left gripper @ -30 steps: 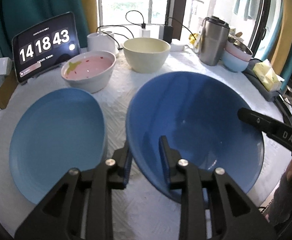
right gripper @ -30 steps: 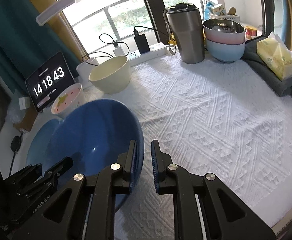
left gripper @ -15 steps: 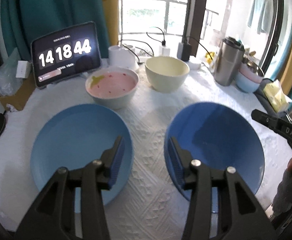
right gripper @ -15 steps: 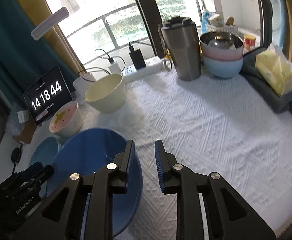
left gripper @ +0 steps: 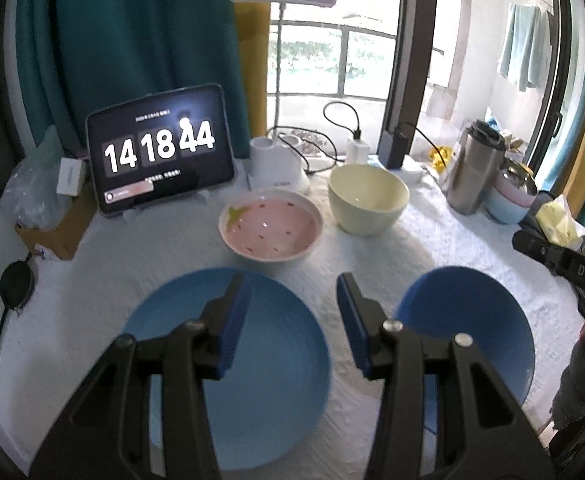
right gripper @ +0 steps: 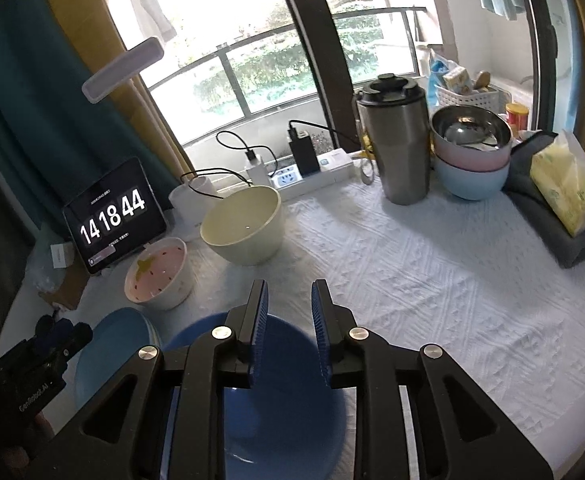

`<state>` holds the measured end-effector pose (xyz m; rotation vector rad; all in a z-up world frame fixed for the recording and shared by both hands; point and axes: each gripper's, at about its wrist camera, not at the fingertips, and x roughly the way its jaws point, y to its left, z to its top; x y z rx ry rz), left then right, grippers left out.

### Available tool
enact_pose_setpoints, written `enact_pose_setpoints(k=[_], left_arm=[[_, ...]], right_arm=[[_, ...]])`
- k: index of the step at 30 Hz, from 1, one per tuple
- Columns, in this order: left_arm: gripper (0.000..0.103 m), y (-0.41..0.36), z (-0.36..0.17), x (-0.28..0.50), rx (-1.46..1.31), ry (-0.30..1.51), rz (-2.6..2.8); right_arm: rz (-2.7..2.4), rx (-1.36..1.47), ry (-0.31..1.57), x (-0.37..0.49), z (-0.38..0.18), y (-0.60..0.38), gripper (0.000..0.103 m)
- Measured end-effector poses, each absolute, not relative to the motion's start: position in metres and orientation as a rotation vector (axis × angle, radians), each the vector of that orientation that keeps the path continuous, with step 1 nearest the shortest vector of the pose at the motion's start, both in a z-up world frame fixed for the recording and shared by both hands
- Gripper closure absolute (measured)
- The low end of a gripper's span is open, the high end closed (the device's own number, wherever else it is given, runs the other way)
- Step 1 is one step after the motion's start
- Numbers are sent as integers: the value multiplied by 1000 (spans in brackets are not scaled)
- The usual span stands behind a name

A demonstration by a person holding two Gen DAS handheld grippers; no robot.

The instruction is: Organize plates and bowls

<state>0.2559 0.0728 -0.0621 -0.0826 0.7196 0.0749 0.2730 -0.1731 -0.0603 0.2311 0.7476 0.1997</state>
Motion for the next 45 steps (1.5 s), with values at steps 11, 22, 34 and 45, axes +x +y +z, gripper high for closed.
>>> enact_pose_setpoints(k=[11,22,34,45], left_arm=[[56,118,-64,273,-112,700,58],[48,161,-74,301,-151,722,42],[44,180,-96,348,-159,809,1],[44,184,-128,386,-157,918,-40]], right_arm=[[218,192,760,283,-49,-123,79],[266,187,807,305,-53,-63,74],[266,205,925,340,-82,-12,70],[181,283,1019,368,-118,13,70]])
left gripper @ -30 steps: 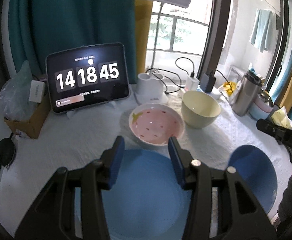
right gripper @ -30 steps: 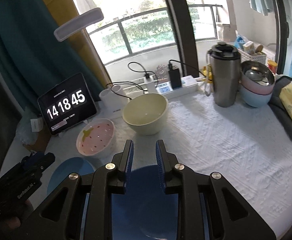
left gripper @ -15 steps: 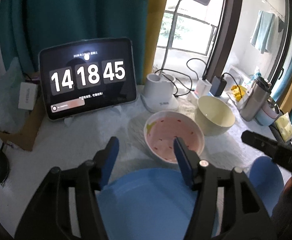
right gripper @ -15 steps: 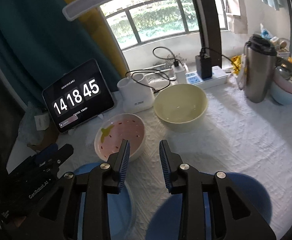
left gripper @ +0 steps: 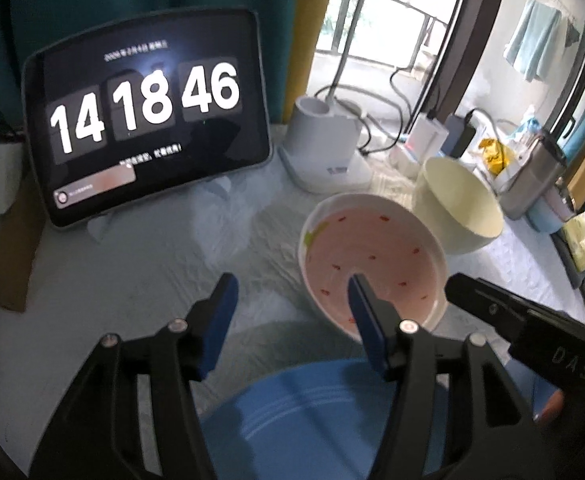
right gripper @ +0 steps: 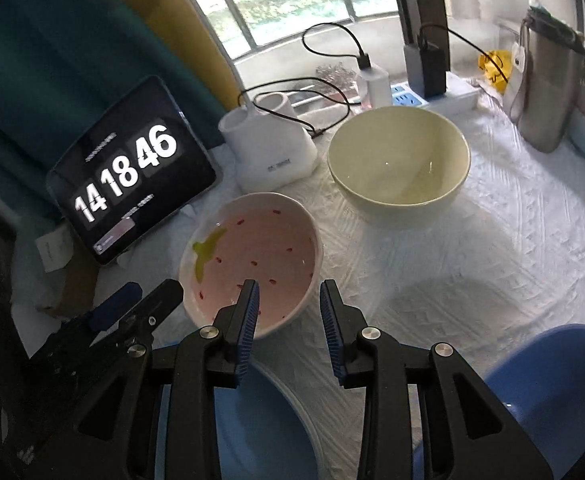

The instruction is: Organize plates and bowls

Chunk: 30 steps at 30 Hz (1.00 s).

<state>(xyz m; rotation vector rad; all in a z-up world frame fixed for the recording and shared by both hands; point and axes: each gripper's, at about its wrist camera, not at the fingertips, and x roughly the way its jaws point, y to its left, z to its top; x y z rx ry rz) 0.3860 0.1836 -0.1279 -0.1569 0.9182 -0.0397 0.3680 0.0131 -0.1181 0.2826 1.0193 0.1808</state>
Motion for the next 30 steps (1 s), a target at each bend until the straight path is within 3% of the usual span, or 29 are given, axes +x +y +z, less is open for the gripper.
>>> enact_pose_setpoints(k=[18,21,23,30], left_arm=[[47,183,-156,410,-147,988,-48],[59,181,-157,411,-166,991,-90],[73,176,-158,410,-161,986,-125],[80,172,-160,408,-146,979,-126]], right_arm=[[49,366,1164,398,-168,18,70],[66,346,1172,400,-171,22,73],[75,336,1172,399,-172,26,83],[74,315,1139,393,-167,29,86]])
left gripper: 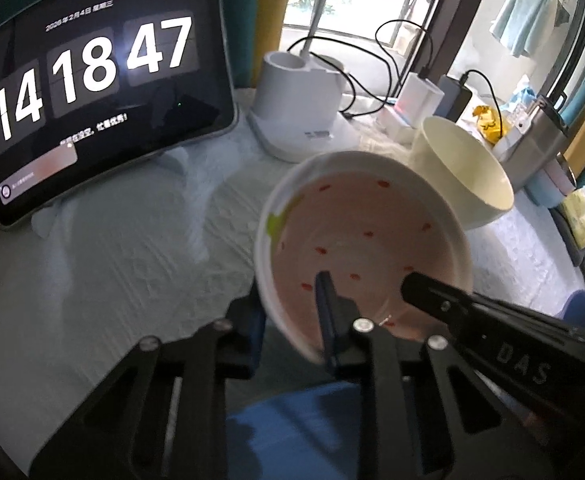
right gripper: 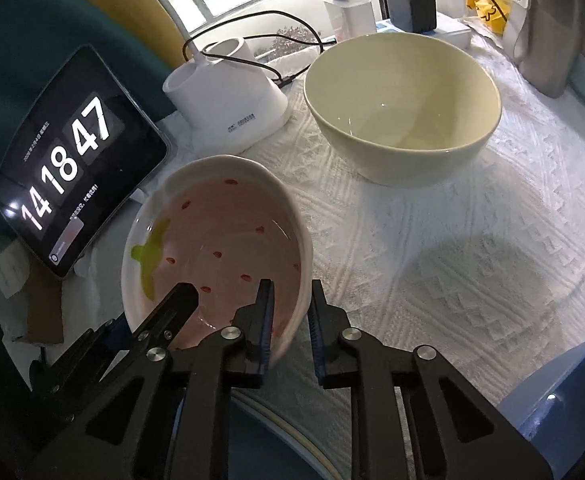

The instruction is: Organize plates and bowls

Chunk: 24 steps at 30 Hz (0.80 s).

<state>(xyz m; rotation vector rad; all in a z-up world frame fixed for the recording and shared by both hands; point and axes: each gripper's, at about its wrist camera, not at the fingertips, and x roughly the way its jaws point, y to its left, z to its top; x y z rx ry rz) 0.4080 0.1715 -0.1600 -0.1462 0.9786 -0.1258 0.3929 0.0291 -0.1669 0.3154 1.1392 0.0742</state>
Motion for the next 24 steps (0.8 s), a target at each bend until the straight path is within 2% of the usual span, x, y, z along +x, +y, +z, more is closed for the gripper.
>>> enact_pose_setpoints(k=[24], left_arm=[[80,144,-87,347,-125,808,-153]], right_arm=[[131,319,959,334,-96,2,87]])
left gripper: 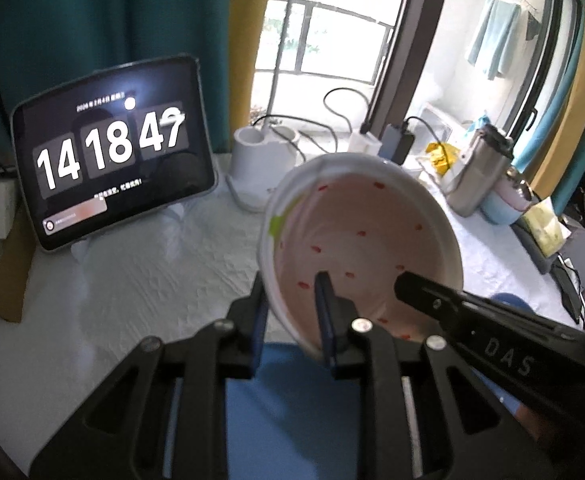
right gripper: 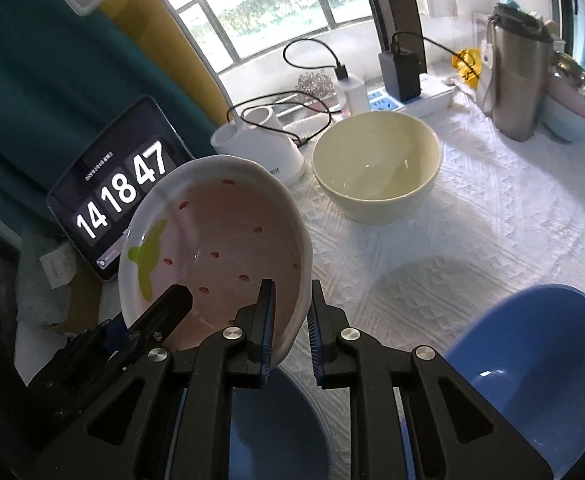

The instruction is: Organize plates and bowls

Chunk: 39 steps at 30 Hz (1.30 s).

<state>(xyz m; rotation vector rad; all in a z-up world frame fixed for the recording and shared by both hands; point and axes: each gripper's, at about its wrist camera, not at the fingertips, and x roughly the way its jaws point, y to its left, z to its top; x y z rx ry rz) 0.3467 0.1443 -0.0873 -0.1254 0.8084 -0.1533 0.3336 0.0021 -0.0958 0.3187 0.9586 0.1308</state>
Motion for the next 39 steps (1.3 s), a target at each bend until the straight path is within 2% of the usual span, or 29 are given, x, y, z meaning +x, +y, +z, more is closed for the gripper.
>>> enact_pose_setpoints(k=[26,39], left_arm=[[80,90,-62,300,-121,785,-239],[80,45,-70,284,-109,817,-268]], right_arm=[[100,356,899,274,-65,-50,87],[65,340,884,247,-67,-88,87]])
